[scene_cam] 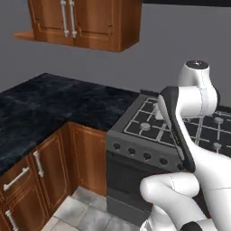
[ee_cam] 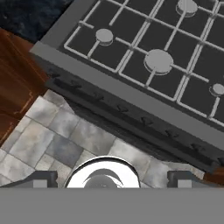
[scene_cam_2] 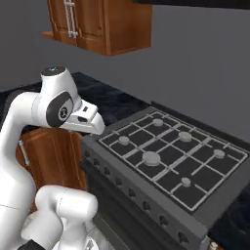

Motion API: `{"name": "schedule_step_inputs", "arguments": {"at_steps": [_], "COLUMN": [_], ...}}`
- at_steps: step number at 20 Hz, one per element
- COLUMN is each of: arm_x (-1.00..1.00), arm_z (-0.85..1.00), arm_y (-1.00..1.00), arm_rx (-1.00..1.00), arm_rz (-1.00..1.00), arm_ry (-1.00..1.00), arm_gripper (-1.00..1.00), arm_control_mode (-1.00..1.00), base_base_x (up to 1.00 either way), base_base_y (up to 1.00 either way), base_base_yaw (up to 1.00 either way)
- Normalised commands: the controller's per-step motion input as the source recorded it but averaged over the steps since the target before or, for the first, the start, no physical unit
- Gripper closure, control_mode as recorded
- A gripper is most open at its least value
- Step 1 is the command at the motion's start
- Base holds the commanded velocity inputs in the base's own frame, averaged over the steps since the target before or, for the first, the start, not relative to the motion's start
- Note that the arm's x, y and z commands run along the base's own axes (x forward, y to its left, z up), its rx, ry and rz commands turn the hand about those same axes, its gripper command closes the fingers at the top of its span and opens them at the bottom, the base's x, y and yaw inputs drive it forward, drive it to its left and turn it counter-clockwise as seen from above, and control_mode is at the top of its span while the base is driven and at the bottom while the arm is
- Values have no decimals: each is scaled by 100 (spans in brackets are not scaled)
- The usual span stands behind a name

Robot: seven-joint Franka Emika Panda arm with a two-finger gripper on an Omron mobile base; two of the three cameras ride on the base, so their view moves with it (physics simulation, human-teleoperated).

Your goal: Organize the utensils by type. Pick up the wooden spoons from the counter and place them in the open cabinet. Then pick up the metallic utensils from the counter and place them in the open drawer.

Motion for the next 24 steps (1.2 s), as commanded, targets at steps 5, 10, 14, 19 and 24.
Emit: {"name": "schedule_step_inputs", "arguments": {"at_steps": [5,10,14,19,24], "arm_x": [0,0,0,0,0], "arm_z": [0,0,0,0,0], "arm_y": [0,0,0,0,0], "arm_rx": [0,0,0,0,0], "arm_rz": [0,0,0,0,0], "arm_ry": [0,0,0,0,0], "arm_gripper": [-100,-100,-100,-100,-100], "arm_control_mode": [100,100,100,100,100], "base_base_x": [-9,-9,-1,40,54], "base_base_y": [0,1,7,21,40], "base_base_yaw": [100,100,100,36,0]}}
